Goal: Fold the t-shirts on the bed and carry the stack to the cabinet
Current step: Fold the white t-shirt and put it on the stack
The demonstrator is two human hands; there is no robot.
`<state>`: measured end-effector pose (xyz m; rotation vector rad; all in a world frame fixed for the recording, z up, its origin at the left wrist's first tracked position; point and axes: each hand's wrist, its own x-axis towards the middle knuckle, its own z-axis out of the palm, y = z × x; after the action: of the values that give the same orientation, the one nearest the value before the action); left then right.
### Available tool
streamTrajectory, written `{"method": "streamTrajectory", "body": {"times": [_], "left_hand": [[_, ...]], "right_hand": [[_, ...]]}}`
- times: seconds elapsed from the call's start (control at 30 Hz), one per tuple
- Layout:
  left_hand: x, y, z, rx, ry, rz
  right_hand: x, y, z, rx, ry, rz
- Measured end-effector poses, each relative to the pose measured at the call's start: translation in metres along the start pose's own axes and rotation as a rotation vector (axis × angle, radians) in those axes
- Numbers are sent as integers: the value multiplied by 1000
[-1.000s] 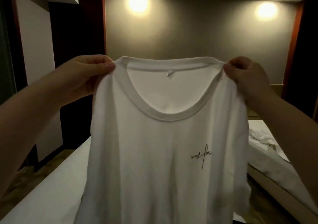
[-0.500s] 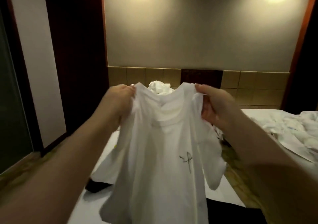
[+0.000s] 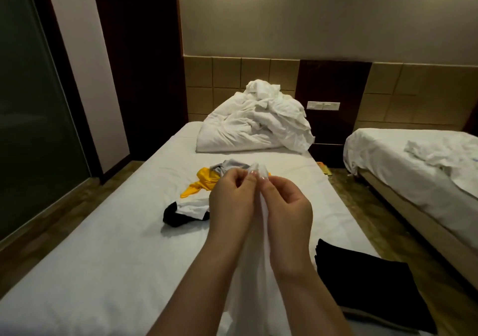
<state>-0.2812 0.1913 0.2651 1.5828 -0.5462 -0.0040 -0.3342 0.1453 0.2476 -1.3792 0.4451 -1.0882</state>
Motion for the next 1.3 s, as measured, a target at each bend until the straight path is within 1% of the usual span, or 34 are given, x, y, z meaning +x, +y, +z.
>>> {"method": "streamTrajectory", "body": {"times": [0.13, 0.23, 0.33, 0.43, 0.57, 0.63, 0.73, 0.8, 0.83, 0.9, 1.0, 1.07, 1.13, 1.2, 1.27, 1.3], "left_hand": [[-5, -9, 5, -15, -24, -41], [-5, -15, 5, -85, -49, -117], [-4, -18, 2, -164, -84, -183], [-1, -22, 0, -168, -94, -174], [11, -17, -3, -192, -76, -168], [19, -11, -5, -180, -63, -153], [40, -3, -14, -197, -10, -124], [54, 8, -26, -208, -6, -90], [60, 16, -34, -216, -31, -66], [71, 34, -49, -217, -118, 11], [85, 64, -66, -138, -239, 97], [93, 84, -75, -80, -290, 142], [98, 104, -82, -8, -344, 197], [102, 123, -87, 7, -390, 258], [106, 139, -91, -41, -383, 279], [109, 146, -94, -60, -364, 287]], "right_hand": [[-11, 14, 0, -87, 139, -101], [-11, 24, -1, -209, 117, -158], [-11, 28, -3, -362, 30, -236], [-11, 27, -6, -497, -125, -267], [-9, 21, -8, -572, -343, -267], [-8, 22, -8, -622, -385, -283], [-21, 30, -2, -762, -331, -466], [-35, 34, 3, -742, -375, -579], [-38, 36, 5, -721, -390, -635], [-26, 36, 7, -653, -325, -719], [22, 2, 15, -540, -139, -712], [54, -36, 28, -554, -107, -691], [81, -77, 45, -583, -181, -633], [103, -113, 61, -658, -266, -595], [117, -143, 71, -709, -375, -565], [120, -155, 75, -673, -436, -543]]}}
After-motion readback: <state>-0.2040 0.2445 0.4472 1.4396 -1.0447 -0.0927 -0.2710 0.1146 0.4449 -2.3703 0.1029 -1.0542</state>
